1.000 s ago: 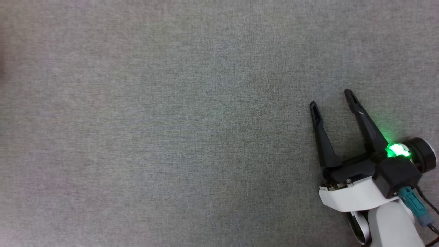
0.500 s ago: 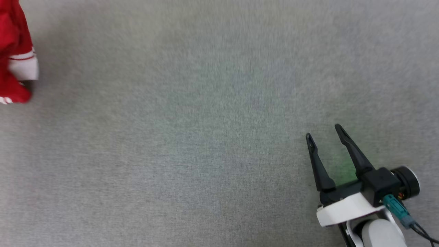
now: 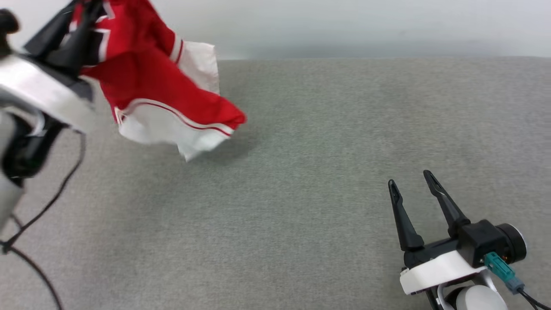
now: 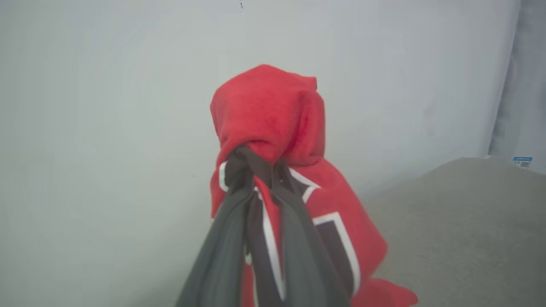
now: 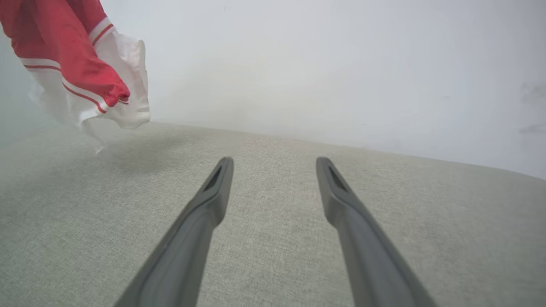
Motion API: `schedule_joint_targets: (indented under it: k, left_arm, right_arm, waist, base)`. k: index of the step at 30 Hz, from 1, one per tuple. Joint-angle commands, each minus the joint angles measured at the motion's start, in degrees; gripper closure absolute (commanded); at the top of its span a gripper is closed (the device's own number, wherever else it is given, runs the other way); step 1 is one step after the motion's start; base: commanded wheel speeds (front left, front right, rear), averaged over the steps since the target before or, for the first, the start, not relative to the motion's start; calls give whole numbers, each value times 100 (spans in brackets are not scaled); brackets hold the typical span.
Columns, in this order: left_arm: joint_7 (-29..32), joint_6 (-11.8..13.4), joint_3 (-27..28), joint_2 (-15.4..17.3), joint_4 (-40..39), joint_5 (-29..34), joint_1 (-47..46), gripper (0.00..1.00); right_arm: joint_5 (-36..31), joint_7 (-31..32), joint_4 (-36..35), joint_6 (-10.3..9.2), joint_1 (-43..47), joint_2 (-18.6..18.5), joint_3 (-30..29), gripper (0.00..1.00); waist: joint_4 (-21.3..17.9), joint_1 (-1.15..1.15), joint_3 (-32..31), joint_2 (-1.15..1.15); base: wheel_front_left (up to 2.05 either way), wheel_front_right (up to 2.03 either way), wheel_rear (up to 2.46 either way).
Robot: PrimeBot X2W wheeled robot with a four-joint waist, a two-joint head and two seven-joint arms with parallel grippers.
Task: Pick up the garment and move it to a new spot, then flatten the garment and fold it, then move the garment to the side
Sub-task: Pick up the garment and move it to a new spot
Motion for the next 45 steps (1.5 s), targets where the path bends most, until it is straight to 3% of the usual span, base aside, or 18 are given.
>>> schedule_joint_targets:
  k: [1,8,15,20,26,33,34,35,40,45]
  left_arm:
    - [-57,106,-20,-185,-187,112,-57,100]
    - [-84,409,-322,-773,-627,844,-417,100]
    - [-101,294,-701,-1123,-626,1550,-693,100]
    - [-113,228,-1385,-1446,-752,1895,-51,100]
    - [-116,210,-2337,-2082,-523,1960,1202,100]
    - [-132,100,-2718,-2843,200,2050,2163,100]
    - [-135,81,-2740,-2930,284,2086,2236,57]
    - [-137,77,-2753,-3001,358,2141,2294,0]
    - [-135,129,-2419,-3129,382,2277,2494,0]
    - [-129,277,-1664,-2921,13,2362,2710,0]
  right_arm:
    - [28,-9,5,-6,86,11,-38,0]
    - [146,-9,-73,-6,-37,12,-59,0]
    - [251,-9,-130,-6,-28,12,-104,0]
    - [315,-9,-148,-6,0,13,-166,0]
    - [337,-9,-168,-6,9,12,-269,0]
    - [198,-9,-135,-6,54,13,-314,0]
    - [184,-9,-124,-6,62,13,-308,0]
    - [164,-9,-111,-6,69,13,-308,0]
    - [146,-9,-77,-6,116,13,-283,0]
    - [150,-9,-55,-6,195,12,-265,0]
  waist:
    - [-173,0,-137,0]
    - [-604,0,-103,0]
    - [-962,0,86,0]
    - [-1139,0,130,0]
    - [-1178,0,106,0]
    - [-971,0,11,0]
    - [-935,0,-11,0]
    - [-896,0,-34,0]
    - [-687,0,-217,0]
    - [-451,0,-485,0]
  base:
    - [0,0,0]
    - [0,0,0]
    - [0,0,0]
    - [0,0,0]
    - [0,0,0]
    - [0,0,0]
    - [0,0,0]
    - [0,0,0]
    - [0,0,0]
    - [0,0,0]
